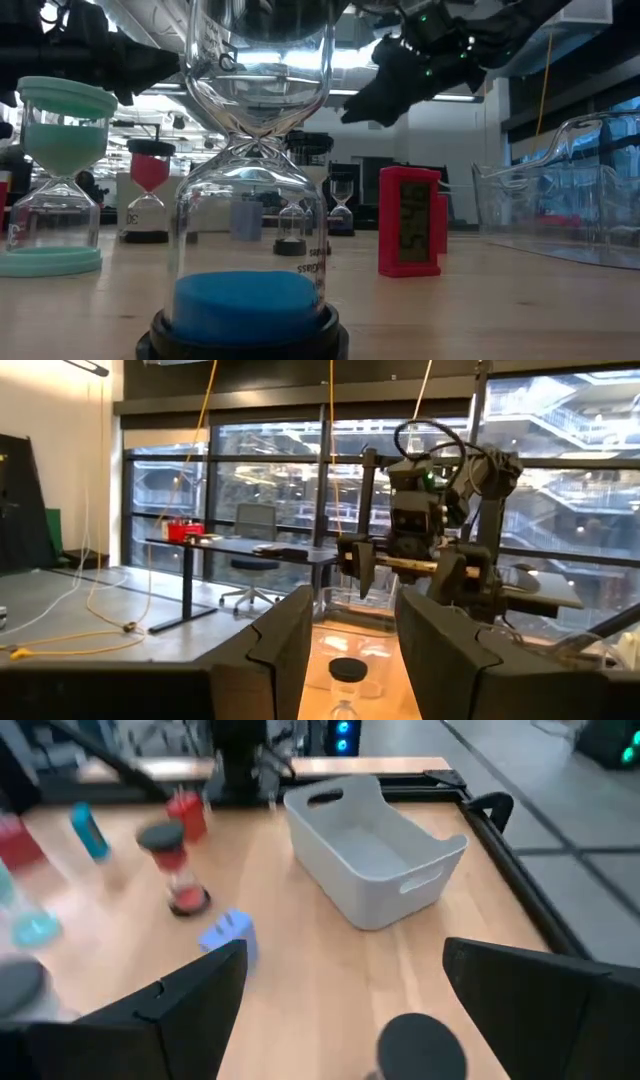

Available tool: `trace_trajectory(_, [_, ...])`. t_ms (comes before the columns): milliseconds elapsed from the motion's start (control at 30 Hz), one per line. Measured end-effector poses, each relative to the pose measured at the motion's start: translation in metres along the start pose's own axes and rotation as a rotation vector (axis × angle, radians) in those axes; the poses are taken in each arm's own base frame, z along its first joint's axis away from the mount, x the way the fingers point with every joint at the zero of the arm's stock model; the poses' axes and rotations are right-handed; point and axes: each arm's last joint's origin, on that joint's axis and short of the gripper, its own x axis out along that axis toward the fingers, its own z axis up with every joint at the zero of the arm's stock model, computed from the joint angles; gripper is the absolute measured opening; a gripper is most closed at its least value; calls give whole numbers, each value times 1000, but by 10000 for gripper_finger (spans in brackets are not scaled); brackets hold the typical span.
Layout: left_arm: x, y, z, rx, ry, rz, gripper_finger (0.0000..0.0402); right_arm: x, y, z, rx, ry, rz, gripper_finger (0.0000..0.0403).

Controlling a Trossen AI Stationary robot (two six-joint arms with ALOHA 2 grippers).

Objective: Pick & Place Office items
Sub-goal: Put the purple hourglass into the top transparent bin

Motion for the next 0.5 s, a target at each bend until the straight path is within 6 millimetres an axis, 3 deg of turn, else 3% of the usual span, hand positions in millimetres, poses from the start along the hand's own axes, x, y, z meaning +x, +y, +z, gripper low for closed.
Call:
trace_trajectory(133, [0,0,-1,18,8,2,141,10,-2,-11,-111,43,-2,341])
trace_trajectory(500, [0,0,-3,18,27,6,141,32,-10,-35,-79,130,-88,341])
